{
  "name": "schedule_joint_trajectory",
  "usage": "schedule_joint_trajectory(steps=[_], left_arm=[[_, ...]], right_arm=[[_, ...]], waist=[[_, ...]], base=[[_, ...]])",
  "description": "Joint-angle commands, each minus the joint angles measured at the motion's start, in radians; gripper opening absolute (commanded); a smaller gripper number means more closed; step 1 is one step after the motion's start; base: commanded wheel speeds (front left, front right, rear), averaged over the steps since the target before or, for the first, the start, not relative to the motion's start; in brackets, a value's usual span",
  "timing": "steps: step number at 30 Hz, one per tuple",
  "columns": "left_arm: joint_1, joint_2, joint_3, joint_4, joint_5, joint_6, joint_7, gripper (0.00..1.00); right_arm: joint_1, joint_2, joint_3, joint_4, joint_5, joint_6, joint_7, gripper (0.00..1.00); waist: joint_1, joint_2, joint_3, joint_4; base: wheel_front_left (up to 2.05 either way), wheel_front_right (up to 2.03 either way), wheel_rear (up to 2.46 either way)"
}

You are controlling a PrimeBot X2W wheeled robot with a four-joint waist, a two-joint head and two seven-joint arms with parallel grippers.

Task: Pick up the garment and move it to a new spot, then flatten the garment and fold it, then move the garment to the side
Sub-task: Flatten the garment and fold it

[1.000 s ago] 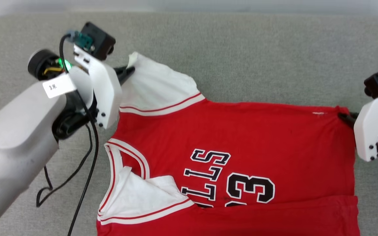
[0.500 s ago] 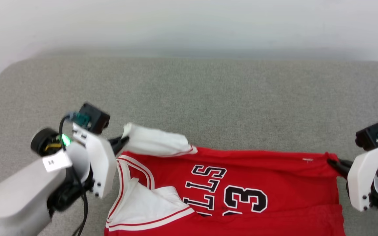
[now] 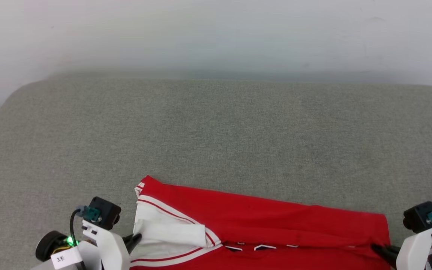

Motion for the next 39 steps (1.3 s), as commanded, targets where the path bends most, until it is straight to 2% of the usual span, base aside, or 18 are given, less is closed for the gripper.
schedule_joint_trajectory(steps=[1, 7, 8, 9, 10, 11, 14, 20, 25, 30, 33, 36, 39], left_arm=[[0.024, -0.010, -0.005, 0.009, -0.018, 0.001, -0.006, 0.00], [0.048, -0.036, -0.016, 0.075, -0.029, -0.011, -0.015, 0.00], [0.049, -0.041, -0.019, 0.090, -0.025, -0.013, -0.019, 0.00], [0.049, -0.048, -0.019, 0.103, -0.023, -0.014, -0.025, 0.00], [0.048, -0.053, -0.017, 0.112, -0.018, -0.012, -0.036, 0.33], [0.047, -0.057, -0.011, 0.120, -0.012, -0.005, -0.054, 1.00], [0.055, -0.064, 0.012, 0.132, 0.002, 0.017, -0.118, 1.00], [0.085, -0.070, 0.069, 0.085, 0.047, 0.122, -0.285, 1.00], [0.114, -0.069, 0.111, 0.041, 0.092, 0.226, -0.388, 1.00], [0.149, -0.087, 0.171, 0.020, 0.158, 0.303, -0.429, 1.00], [0.165, -0.113, 0.234, 0.000, 0.222, 0.337, -0.434, 1.00], [0.202, -0.157, 0.312, -0.024, 0.301, 0.353, -0.434, 1.00], [0.240, -0.204, 0.395, -0.044, 0.375, 0.348, -0.434, 1.00]], right_arm=[[0.025, 0.010, -0.010, -0.007, -0.008, -0.001, 0.006, 0.00], [0.075, 0.039, -0.014, 0.001, -0.025, -0.001, 0.013, 0.00], [0.077, 0.042, -0.016, 0.004, -0.031, -0.001, 0.009, 0.09], [0.082, 0.049, -0.018, 0.008, -0.033, -0.001, 0.005, 0.38], [0.086, 0.056, -0.022, 0.009, -0.036, -0.001, -0.003, 0.89], [0.086, 0.061, -0.032, 0.005, -0.038, -0.001, -0.015, 1.00], [0.083, 0.067, -0.060, -0.020, -0.031, -0.001, -0.042, 1.00], [0.098, 0.031, -0.133, -0.103, -0.005, -0.001, -0.051, 1.00], [0.109, -0.020, -0.199, -0.146, 0.056, -0.001, 0.007, 1.00], [0.112, -0.057, -0.239, -0.120, 0.146, -0.001, 0.114, 1.00], [0.119, -0.069, -0.246, -0.091, 0.189, -0.001, 0.184, 1.00], [0.124, -0.057, -0.260, -0.065, 0.227, -0.001, 0.218, 1.00], [0.127, -0.041, -0.258, -0.042, 0.242, -0.001, 0.234, 1.00]], waist=[[0.0002, -0.0001, 0.009, 0.001], [0.0002, -0.0001, 0.031, 0.000], [0.0002, -0.0001, 0.034, 0.000], [0.0002, -0.0001, 0.035, -0.001], [0.0002, -0.0001, 0.035, -0.001], [0.0002, -0.0001, 0.034, -0.002], [0.0002, -0.0001, 0.019, -0.006], [0.0002, -0.0001, -0.018, -0.002], [0.0002, -0.0001, -0.033, 0.008], [0.0002, -0.0001, -0.031, 0.020], [0.0002, -0.0001, -0.018, 0.036], [0.0002, -0.0001, -0.001, 0.061], [0.0002, -0.0001, 0.018, 0.081]], base=[[0.00, 0.00, 0.00], [0.00, 0.00, 0.00], [0.00, 0.00, 0.00], [0.00, 0.00, 0.00], [0.00, 0.00, 0.00], [0.00, 0.00, 0.00], [0.00, 0.00, 0.00], [0.00, 0.00, 0.00], [0.00, 0.00, 0.00], [0.00, 0.00, 0.00], [0.00, 0.00, 0.00], [0.00, 0.00, 0.00], [0.00, 0.00, 0.00]])
